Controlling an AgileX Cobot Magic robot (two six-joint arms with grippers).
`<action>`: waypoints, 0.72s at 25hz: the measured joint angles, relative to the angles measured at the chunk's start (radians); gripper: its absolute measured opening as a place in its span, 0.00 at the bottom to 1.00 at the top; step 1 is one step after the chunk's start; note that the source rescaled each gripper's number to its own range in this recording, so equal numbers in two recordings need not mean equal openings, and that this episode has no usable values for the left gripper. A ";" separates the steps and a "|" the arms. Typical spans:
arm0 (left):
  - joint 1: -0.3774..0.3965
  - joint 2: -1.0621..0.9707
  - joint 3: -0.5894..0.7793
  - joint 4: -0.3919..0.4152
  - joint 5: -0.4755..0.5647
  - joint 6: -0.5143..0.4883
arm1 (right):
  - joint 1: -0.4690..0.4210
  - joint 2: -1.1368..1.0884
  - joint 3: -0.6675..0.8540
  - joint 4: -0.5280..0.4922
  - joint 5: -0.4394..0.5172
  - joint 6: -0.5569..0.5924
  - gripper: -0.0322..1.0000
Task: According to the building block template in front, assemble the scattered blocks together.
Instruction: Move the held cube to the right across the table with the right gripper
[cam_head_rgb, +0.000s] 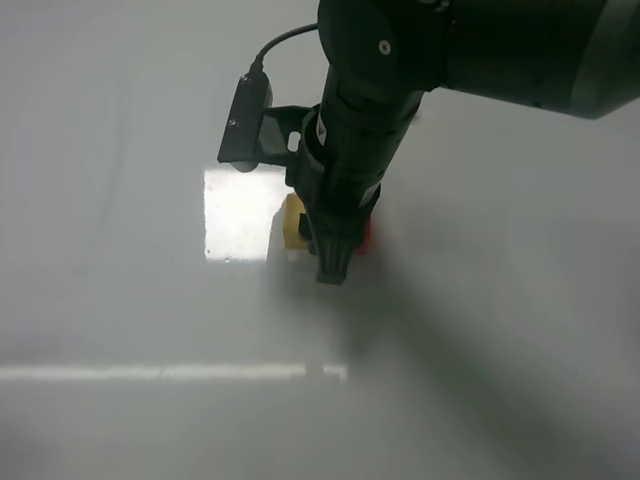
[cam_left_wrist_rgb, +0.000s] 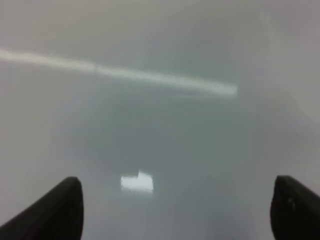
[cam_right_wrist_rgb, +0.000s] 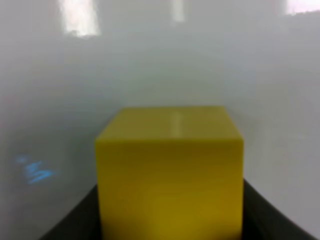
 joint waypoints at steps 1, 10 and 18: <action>0.000 0.000 0.000 0.000 0.000 0.000 | 0.000 0.000 0.000 -0.004 0.005 -0.001 0.03; 0.000 0.000 0.000 0.000 0.002 -0.001 | -0.019 -0.010 0.000 -0.050 0.056 -0.063 0.03; 0.000 0.000 0.000 0.000 0.001 -0.001 | -0.095 -0.035 0.000 -0.017 0.068 -0.130 0.03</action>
